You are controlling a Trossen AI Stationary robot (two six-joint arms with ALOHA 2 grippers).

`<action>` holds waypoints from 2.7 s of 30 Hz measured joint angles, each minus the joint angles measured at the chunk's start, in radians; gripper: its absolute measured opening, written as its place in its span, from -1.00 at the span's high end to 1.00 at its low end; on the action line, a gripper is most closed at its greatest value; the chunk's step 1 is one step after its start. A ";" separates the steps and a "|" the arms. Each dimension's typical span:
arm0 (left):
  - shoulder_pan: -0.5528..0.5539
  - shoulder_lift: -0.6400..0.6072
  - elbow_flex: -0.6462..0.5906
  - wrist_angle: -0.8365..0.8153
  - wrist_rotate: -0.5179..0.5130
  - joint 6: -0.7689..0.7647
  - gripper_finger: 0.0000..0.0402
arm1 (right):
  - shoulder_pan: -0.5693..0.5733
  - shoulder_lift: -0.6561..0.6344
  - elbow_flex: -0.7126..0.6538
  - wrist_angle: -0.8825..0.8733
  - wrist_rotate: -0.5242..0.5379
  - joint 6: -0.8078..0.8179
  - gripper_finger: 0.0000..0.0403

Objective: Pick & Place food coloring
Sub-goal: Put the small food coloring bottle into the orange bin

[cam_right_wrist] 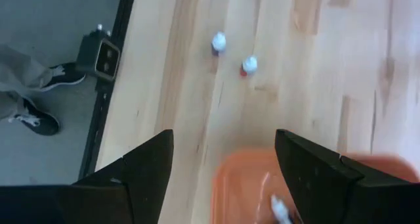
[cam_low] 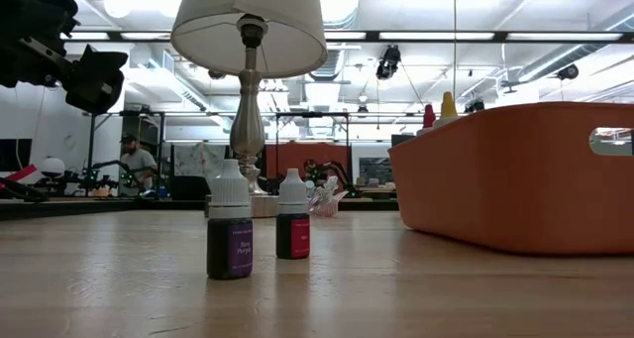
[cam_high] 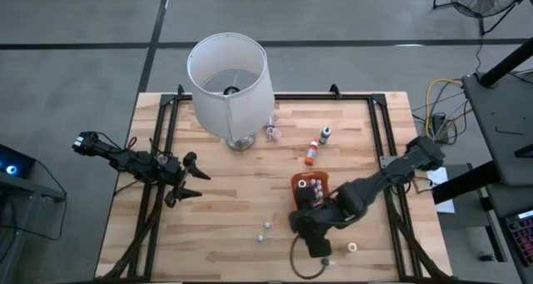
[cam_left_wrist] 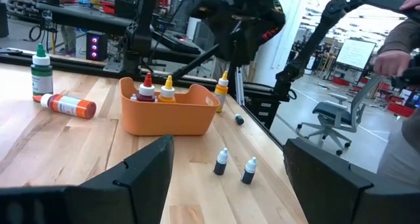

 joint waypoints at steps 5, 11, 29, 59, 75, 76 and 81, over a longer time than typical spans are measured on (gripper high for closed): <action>0.000 0.000 0.000 0.000 0.000 0.000 -0.29 | -0.030 0.117 0.135 -0.005 -0.004 -0.089 -0.27; 0.000 0.000 0.000 0.000 0.000 0.000 -0.29 | -0.062 0.270 0.299 -0.080 -0.003 -0.192 -0.26; 0.000 0.000 0.000 0.000 0.000 0.000 -0.29 | -0.121 0.397 0.302 -0.062 -0.049 -0.276 -0.24; 0.000 0.000 0.000 0.000 0.000 0.000 -0.29 | -0.160 0.543 0.263 0.069 -0.058 -0.329 -0.22; 0.000 0.000 0.000 0.000 0.000 0.000 -0.29 | -0.160 0.543 0.266 0.072 -0.059 -0.346 0.06; 0.000 0.000 0.000 0.000 0.000 0.000 -0.29 | -0.160 0.543 0.266 0.072 -0.059 -0.346 0.10; 0.000 0.000 0.000 0.000 0.000 0.000 -0.29 | -0.160 0.543 0.262 0.076 -0.059 -0.345 0.29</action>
